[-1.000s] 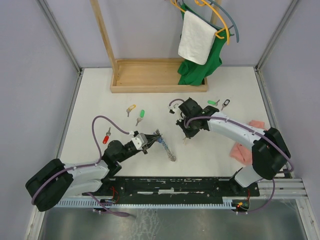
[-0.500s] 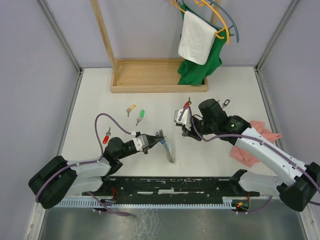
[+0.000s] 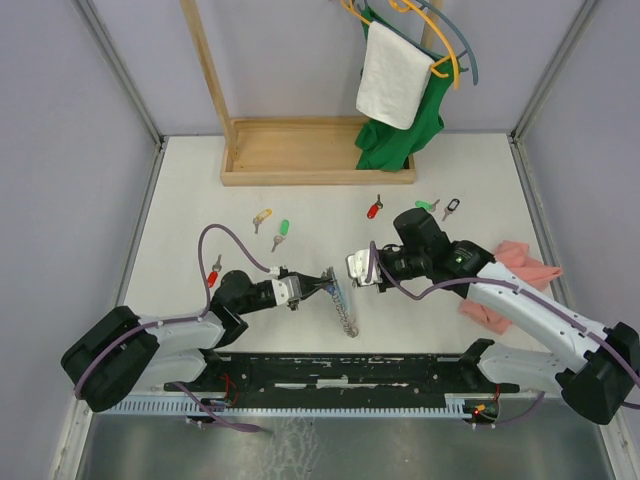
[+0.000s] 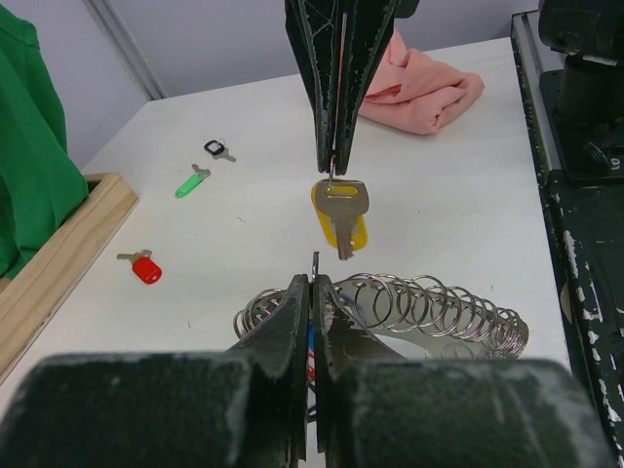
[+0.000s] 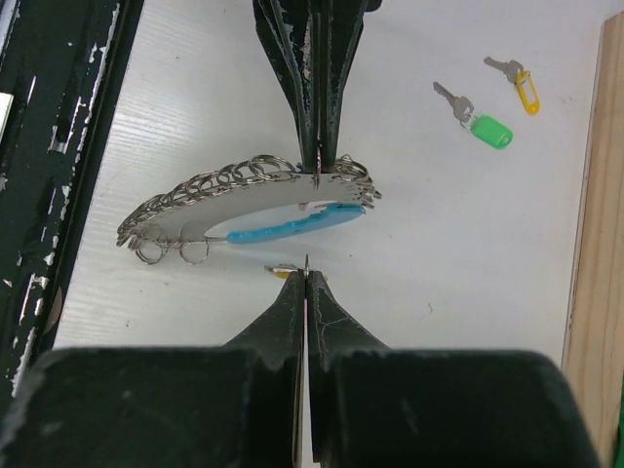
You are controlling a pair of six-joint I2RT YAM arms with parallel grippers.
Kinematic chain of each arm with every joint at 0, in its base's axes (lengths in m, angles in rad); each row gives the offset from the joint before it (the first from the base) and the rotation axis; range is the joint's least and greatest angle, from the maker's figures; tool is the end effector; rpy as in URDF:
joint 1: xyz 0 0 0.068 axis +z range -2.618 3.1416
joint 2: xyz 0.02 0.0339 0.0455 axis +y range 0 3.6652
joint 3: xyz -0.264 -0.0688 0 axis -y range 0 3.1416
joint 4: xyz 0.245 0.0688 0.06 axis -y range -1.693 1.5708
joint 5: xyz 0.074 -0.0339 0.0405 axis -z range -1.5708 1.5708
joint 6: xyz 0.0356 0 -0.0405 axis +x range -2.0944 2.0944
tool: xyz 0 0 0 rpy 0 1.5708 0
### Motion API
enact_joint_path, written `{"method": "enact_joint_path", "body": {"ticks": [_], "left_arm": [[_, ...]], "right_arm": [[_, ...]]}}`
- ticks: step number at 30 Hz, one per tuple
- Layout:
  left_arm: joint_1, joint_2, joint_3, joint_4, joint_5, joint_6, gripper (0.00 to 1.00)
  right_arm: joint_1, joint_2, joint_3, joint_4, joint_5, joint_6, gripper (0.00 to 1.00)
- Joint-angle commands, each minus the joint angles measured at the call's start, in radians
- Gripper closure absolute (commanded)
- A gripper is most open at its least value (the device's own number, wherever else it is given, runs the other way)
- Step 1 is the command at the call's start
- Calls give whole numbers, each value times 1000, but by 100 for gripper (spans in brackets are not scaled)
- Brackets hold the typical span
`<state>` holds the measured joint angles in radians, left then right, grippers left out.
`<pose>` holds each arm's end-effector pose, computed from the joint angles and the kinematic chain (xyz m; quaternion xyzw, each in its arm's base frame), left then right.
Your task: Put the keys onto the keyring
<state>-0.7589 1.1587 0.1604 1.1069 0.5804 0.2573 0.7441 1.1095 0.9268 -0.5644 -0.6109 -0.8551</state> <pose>0.1321 -0.1522 0.1932 0.4974 0.4553 -0.3621 0.6436 0.1554 0.1708 0.2943 -0.7106 0.5228 0.2540 0.3965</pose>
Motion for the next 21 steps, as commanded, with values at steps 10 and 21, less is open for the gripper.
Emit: {"method": "enact_joint_path", "body": {"ticks": [10, 21], "left_arm": [[3, 0, 37, 76, 49, 85, 97], [3, -2, 39, 75, 42, 79, 97]], "right_arm": [[52, 38, -21, 114, -11, -110, 99], [73, 76, -11, 133, 13, -134, 99]]}}
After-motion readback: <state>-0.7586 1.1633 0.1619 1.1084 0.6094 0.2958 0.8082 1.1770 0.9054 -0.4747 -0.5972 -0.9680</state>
